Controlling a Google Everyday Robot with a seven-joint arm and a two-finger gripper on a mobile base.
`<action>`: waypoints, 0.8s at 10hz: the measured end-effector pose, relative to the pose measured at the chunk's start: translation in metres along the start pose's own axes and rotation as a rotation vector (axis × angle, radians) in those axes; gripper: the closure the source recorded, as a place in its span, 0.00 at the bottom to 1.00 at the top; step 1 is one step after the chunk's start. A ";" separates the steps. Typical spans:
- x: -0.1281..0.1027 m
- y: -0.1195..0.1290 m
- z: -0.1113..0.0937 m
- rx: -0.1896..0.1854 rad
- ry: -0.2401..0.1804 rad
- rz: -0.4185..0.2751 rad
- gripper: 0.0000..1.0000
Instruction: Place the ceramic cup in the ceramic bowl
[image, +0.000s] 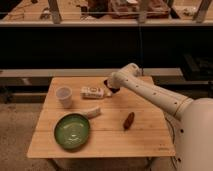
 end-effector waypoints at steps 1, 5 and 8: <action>0.000 0.000 0.000 0.000 0.000 0.000 0.24; 0.000 0.000 0.000 0.000 0.000 0.000 0.20; 0.000 0.000 0.000 0.000 0.000 0.000 0.20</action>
